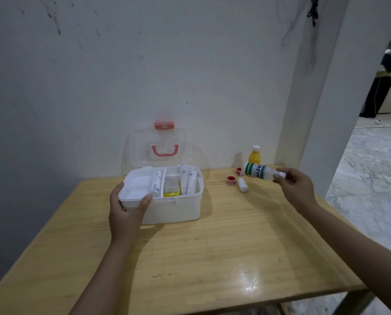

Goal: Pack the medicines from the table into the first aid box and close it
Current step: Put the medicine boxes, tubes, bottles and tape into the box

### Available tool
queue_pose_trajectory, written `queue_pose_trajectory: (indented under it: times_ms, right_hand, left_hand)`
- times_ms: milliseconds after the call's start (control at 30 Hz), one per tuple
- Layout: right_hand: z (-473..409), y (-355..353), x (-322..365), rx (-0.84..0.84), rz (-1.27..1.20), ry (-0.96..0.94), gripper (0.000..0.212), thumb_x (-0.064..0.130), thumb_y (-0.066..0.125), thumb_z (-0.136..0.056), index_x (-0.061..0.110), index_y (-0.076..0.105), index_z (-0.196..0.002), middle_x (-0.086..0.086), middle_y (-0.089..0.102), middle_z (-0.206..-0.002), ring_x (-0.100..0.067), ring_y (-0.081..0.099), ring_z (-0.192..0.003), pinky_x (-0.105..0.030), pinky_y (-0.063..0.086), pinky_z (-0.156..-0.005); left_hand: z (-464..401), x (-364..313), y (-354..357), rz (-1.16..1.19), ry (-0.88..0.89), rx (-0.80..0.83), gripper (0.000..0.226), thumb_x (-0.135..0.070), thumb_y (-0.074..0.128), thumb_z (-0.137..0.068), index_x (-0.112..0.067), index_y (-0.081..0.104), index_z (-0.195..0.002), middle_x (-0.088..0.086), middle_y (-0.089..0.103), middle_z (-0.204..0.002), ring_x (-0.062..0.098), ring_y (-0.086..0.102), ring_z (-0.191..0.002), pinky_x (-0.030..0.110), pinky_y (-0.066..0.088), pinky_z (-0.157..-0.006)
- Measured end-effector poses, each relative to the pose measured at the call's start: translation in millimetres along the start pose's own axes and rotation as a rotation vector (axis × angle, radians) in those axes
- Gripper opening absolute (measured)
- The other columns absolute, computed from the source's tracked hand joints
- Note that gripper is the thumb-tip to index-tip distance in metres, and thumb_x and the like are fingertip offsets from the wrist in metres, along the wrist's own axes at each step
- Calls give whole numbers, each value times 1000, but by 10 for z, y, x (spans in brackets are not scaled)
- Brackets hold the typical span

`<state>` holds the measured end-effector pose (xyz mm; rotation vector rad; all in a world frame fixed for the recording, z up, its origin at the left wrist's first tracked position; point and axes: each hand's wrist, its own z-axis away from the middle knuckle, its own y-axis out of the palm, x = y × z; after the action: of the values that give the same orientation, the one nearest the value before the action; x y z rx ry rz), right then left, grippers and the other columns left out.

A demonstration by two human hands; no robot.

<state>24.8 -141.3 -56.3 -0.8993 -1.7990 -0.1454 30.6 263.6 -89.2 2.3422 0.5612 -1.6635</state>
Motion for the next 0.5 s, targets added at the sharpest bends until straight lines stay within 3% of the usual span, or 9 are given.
queue_pose_trajectory:
  times_ms: [100, 300, 400, 500]
  right_hand:
    - [92, 41, 351, 102, -89, -96, 17, 23, 71, -81, 23, 69, -98, -11, 73, -89, -27, 70, -85, -43, 57, -82]
    - [319, 331, 1164, 363, -114, -257, 21, 13, 70, -81, 9, 67, -101, -12, 71, -89, -14, 70, -75, -30, 60, -68]
    - [448, 654, 1303, 443, -67, -268, 19, 16, 74, -77, 17, 68, -95, -13, 69, -88, -27, 69, -76, -37, 58, -68]
    - [570, 968, 1341, 482, -9, -274, 22, 22, 78, -73, 21, 67, -93, -3, 67, -87, -23, 66, -72, -31, 55, -66]
  left_hand:
    - [9, -25, 7, 17, -15, -3, 71, -31, 80, -71, -32, 42, -132, -7, 53, -123, 17, 54, -110, 33, 48, -87]
    - [21, -53, -7, 29, -37, 2, 73, -31, 80, -71, -32, 42, -132, -8, 52, -123, 16, 54, -109, 29, 45, -85]
    - [23, -85, -5, 27, -43, -1, 72, -30, 81, -71, -31, 43, -132, -9, 52, -122, 15, 53, -109, 25, 43, -81]
    - [38, -108, -9, 29, -40, 8, 73, -30, 80, -70, -30, 42, -133, -9, 51, -120, 14, 52, -107, 27, 45, -81]
